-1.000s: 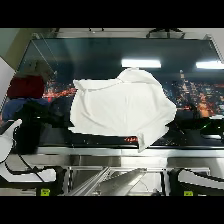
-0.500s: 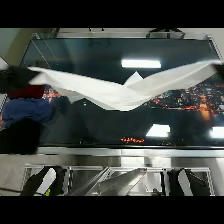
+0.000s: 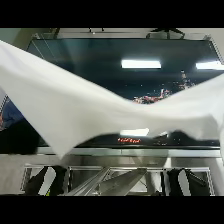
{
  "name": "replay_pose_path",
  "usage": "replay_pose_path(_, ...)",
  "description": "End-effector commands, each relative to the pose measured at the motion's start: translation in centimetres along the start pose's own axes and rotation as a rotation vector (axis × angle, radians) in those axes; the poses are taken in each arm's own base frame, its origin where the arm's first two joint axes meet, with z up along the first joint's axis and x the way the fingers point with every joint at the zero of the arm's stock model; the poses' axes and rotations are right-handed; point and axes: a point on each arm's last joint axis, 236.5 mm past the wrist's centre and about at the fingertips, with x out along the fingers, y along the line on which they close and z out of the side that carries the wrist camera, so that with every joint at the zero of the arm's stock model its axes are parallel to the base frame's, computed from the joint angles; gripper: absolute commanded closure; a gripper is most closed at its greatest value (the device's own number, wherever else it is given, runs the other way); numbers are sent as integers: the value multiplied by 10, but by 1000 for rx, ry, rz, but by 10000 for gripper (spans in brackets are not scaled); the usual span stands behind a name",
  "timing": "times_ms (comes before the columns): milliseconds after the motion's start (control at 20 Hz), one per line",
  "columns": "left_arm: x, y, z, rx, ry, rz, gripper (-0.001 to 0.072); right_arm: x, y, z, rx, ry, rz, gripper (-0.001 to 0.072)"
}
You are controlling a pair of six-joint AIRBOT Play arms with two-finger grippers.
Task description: Fold the shirts.
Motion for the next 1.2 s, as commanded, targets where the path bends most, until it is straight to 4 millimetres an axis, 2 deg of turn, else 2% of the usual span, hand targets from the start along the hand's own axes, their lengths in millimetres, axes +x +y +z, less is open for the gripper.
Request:
replay_pose_path(0,68,55,-76,-208,180,-102,693,83,-19,-91,254,223,203,690)
replay_pose_path(50,98,77,-110,-261,252,-89,692,108,-27,-131,337,305,233,690)
replay_pose_path(150,159,113,-184,-367,393,-80,692,152,-32,-216,475,461,288,690)
replay_pose_path(300,228,157,-279,-558,524,-102,692,215,-33,-330,610,616,305,690)
replay_pose_path(400,260,185,-331,-671,596,-111,692,247,-40,-385,685,673,285,690)
replay_pose_path(450,273,194,-350,-717,622,-115,692,259,-41,-406,712,703,291,690)
replay_pose_path(500,284,205,-366,-749,636,-115,693,270,-42,-424,739,731,300,690)
replay_pose_path(600,298,224,-387,-780,655,-88,692,289,-50,-441,772,751,307,690)
replay_pose_path(750,296,243,-402,-738,730,-21,692,300,-56,-436,753,761,346,690)
replay_pose_path(850,286,252,-411,-701,789,28,692,285,-50,-447,719,842,377,690)
replay_pose_path(950,276,252,-424,-692,848,46,692,259,-45,-474,679,998,369,690)
replay_pose_path(1050,265,252,-442,-685,909,74,692,233,-59,-503,626,1154,280,691)
replay_pose_path(1150,259,250,-458,-674,960,91,692,218,-70,-520,599,1232,212,691)
